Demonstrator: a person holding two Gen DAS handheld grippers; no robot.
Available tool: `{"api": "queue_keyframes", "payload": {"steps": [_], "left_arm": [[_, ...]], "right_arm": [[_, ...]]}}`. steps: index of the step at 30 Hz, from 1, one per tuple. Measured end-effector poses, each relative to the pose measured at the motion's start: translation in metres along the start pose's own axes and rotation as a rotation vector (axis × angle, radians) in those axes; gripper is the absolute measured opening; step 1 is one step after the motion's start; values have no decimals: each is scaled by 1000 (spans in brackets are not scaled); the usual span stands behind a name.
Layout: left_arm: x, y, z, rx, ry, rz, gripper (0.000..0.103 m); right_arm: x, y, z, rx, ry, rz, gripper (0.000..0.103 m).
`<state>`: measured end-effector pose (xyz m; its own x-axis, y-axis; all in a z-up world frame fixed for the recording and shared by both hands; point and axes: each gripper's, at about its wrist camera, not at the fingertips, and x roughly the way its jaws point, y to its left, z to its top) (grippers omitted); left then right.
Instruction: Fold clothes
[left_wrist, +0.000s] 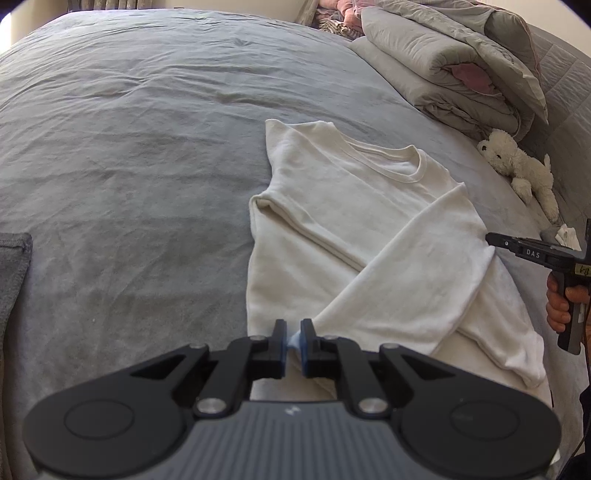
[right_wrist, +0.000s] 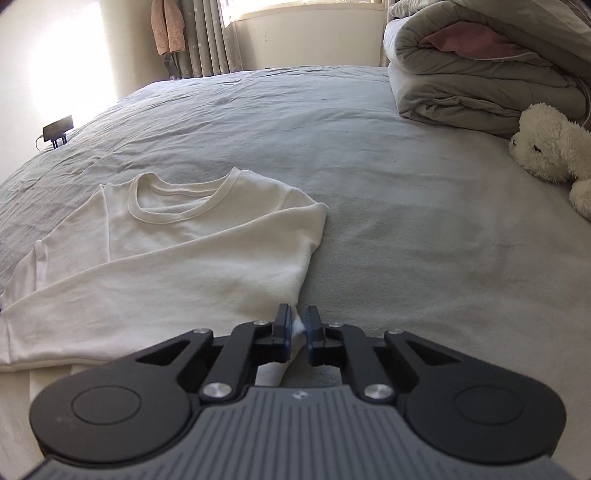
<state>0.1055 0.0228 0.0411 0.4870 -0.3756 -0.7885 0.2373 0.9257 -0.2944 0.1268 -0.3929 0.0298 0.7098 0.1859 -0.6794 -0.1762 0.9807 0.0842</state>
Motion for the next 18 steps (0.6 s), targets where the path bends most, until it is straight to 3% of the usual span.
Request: {"api": "queue_keyframes", "payload": {"steps": [3, 7, 9, 12, 14, 18], "left_arm": [[0, 1, 1, 3, 1, -3, 7], [1, 0, 1, 7, 4, 4, 7], [1, 0, 1, 2, -4, 11, 7], [2, -1, 0, 1, -11, 27, 7], [1, -2, 0, 12, -17, 27, 7], [-14, 1, 5, 7, -60, 23, 5]], "right_arm": [[5, -1, 2, 11, 19, -36, 10], [2, -5, 21, 104, -32, -47, 26], [8, -4, 35, 170, -55, -65, 26], [36, 3, 48, 208, -12, -111, 26], [58, 11, 50, 179, 29, -174, 12], [57, 27, 44, 93, -47, -253, 5]]}}
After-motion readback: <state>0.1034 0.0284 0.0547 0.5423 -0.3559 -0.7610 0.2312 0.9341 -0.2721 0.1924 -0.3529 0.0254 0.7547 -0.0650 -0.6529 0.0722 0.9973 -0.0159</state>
